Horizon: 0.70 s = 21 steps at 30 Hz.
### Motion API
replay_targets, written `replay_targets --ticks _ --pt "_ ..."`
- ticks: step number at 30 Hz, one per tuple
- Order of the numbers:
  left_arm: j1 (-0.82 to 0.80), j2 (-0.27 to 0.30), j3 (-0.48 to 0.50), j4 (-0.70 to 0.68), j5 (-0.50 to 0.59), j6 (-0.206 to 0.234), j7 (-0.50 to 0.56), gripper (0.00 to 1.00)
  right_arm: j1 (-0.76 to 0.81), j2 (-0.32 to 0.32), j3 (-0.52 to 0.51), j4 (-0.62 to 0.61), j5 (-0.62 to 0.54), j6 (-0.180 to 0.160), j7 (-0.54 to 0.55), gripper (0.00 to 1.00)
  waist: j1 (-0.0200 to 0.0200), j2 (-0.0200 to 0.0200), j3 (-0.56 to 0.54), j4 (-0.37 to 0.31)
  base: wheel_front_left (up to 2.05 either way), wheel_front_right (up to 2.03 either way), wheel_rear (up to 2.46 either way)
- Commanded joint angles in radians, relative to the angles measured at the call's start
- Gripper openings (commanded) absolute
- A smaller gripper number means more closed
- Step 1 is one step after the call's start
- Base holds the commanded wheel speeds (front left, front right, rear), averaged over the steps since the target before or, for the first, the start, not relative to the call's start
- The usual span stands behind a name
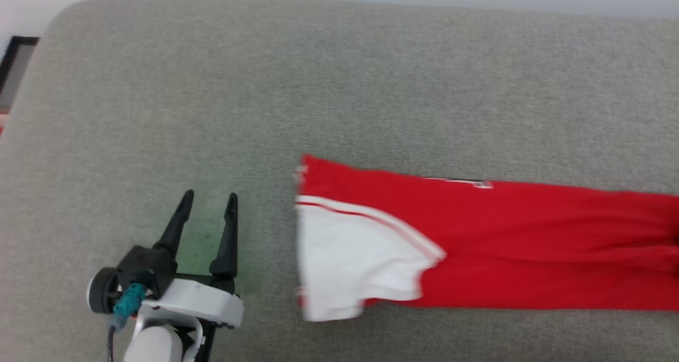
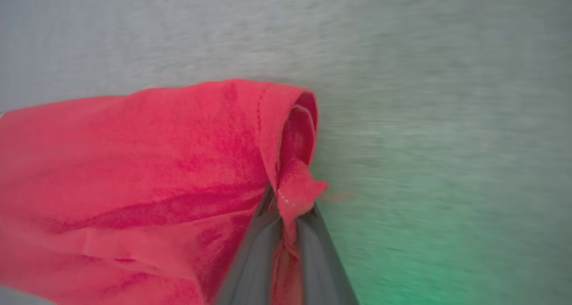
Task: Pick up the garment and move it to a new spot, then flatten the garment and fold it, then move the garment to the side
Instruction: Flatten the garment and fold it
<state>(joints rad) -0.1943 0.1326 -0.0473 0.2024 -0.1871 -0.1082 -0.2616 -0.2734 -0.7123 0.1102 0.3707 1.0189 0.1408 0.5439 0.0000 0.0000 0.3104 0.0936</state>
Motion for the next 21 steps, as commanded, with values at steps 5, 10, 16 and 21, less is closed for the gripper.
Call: replay_targets --ticks 5,10,16,21 --pt "-0.007 -0.002 0.034 -0.017 0.025 -0.009 -0.003 1.00 0.053 -0.071 -0.109 0.081 -0.019 -0.012 -0.067 0.00 0.0000 0.0000 0.026 -0.049 0.00 0.00 0.00" --pt "-0.012 0.003 0.057 -0.026 0.039 -0.016 -0.003 1.00 0.038 -0.123 -0.218 0.185 -0.031 -0.011 -0.140 0.00 0.0000 0.0000 0.040 -0.077 0.00 0.00 0.00" --pt "-0.013 0.001 0.068 -0.020 0.050 -0.019 -0.003 1.00 -0.006 -0.128 -0.271 0.245 -0.042 -0.011 -0.175 0.00 0.0000 0.0000 0.034 -0.095 0.00 0.00 0.00" --pt "0.002 -0.010 0.069 -0.012 0.044 -0.023 -0.003 1.00 0.025 -0.098 -0.230 0.152 -0.037 -0.011 -0.148 0.00 0.0000 0.0000 0.006 -0.096 0.00 0.00 0.00"
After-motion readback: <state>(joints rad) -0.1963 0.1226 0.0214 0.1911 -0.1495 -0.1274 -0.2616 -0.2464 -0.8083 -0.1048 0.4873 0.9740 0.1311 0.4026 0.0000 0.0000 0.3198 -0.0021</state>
